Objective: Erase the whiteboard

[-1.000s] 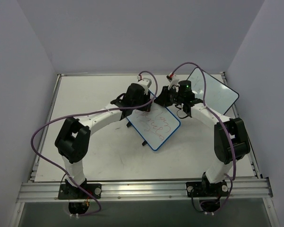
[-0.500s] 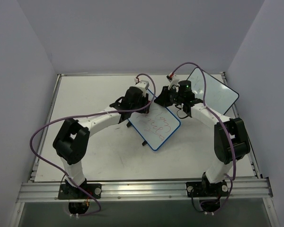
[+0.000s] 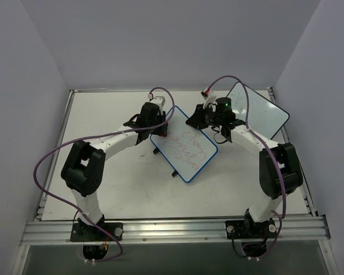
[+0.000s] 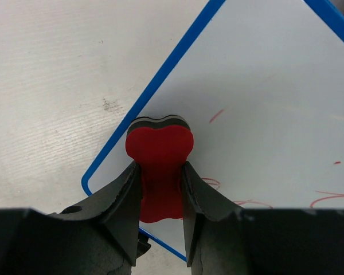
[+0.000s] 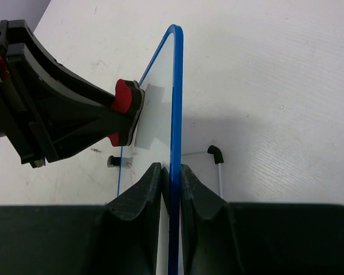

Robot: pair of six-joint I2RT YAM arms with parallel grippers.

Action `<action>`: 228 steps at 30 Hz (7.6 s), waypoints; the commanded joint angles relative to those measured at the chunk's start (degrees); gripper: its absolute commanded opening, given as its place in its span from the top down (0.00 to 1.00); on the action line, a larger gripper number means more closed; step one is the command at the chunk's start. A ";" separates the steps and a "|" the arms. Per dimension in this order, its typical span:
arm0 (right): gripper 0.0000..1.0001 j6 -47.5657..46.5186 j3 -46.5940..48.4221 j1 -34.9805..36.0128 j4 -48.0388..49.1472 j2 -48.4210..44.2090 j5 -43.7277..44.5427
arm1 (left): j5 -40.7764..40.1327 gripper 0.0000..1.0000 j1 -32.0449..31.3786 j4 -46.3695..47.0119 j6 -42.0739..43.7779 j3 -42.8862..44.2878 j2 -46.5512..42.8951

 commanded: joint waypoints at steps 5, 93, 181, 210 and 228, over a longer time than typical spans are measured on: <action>1.00 -3.02 0.89 1.86 -1.35 -1.30 -1.82 | 0.29 0.98 0.35 -3.55 0.28 7.37 2.88; 0.74 -1.61 0.10 2.04 -0.12 -2.17 0.90 | -3.05 0.98 -10.20 4.35 0.36 -2.30 -4.33; 0.86 2.34 -2.36 -1.83 2.43 -3.49 1.08 | 5.04 0.98 -9.24 1.02 -2.10 1.22 -0.20; 0.85 1.73 -1.92 -1.74 0.85 -2.70 0.12 | 12.16 0.98 -9.59 9.01 -1.66 -2.39 -1.52; 1.00 1.73 -2.27 -1.47 1.64 -2.17 -1.91 | 12.25 0.98 -16.00 9.11 0.01 -1.25 1.20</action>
